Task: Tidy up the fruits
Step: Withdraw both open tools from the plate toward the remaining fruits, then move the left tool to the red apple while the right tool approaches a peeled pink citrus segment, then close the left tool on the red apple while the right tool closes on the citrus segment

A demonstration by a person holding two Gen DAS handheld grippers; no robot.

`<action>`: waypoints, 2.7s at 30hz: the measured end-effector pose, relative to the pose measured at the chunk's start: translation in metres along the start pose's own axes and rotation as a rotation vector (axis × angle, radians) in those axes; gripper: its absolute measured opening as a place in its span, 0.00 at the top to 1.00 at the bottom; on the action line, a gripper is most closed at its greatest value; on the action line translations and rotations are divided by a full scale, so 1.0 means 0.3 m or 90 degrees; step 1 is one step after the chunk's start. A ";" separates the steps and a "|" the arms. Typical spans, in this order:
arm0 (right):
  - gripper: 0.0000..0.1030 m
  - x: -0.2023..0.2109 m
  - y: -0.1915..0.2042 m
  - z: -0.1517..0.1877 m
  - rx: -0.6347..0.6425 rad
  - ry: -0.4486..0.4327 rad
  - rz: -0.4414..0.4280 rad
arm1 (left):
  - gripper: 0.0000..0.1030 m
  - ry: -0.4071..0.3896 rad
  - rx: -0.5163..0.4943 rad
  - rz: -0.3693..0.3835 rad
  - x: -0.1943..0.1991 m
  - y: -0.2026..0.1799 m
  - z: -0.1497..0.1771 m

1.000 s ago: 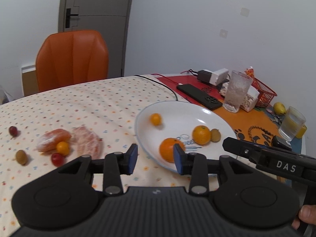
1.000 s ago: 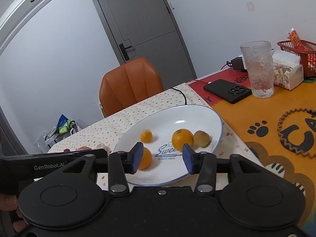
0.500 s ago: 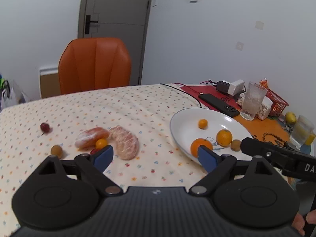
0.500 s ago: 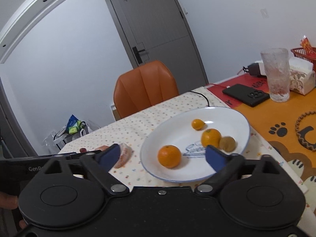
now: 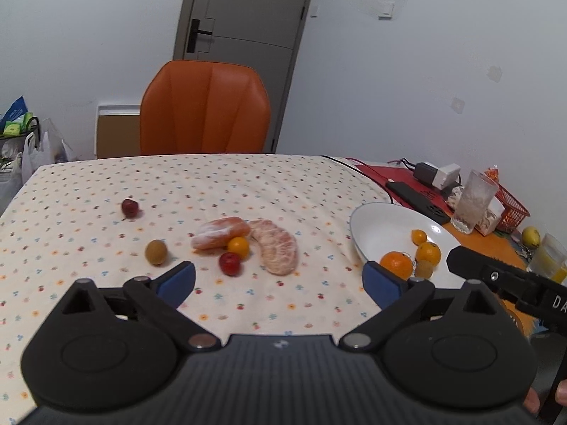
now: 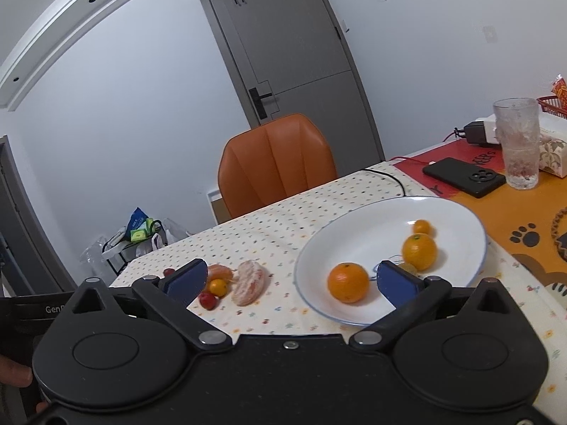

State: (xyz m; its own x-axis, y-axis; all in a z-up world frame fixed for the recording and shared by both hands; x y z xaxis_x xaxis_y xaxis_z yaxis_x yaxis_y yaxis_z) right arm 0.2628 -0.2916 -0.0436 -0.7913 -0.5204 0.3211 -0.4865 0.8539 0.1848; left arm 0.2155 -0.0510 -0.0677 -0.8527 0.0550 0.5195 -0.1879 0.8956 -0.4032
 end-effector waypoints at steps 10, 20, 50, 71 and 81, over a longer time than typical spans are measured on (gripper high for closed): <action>0.00 -0.015 0.078 -0.007 0.011 0.007 -0.007 | 0.00 -0.022 0.009 -0.002 0.045 0.070 -0.027; 0.00 -0.050 0.122 0.003 0.013 0.026 -0.014 | 0.00 -0.024 0.016 -0.009 0.055 0.127 -0.042; 0.44 -0.260 0.165 0.089 0.031 0.121 -0.095 | 0.32 0.056 -0.014 -0.034 -0.218 0.149 -0.010; 0.60 -0.371 0.174 0.108 0.043 0.167 -0.125 | 0.54 0.084 -0.022 -0.056 -0.392 0.143 -0.003; 0.60 -0.434 0.201 0.104 0.049 0.186 -0.102 | 0.79 0.080 0.013 -0.056 -0.368 0.198 -0.022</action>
State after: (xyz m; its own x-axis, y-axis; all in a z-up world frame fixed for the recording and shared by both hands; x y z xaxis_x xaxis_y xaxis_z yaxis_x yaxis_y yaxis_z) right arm 0.3251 -0.1726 -0.1033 -0.5684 -0.6141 0.5475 -0.6318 0.7521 0.1876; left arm 0.3017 -0.0009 -0.1441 -0.7652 0.0326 0.6430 -0.2705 0.8900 -0.3671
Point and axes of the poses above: each gripper's, at about its wrist camera, not at the fingertips, and x roughly against the way its jaws point, y to its left, z to its underside, the point moved 7 cm from there along -x, roughly the way its jaws point, and after that the axes turned 15 degrees about x, right-handed, at the moved point
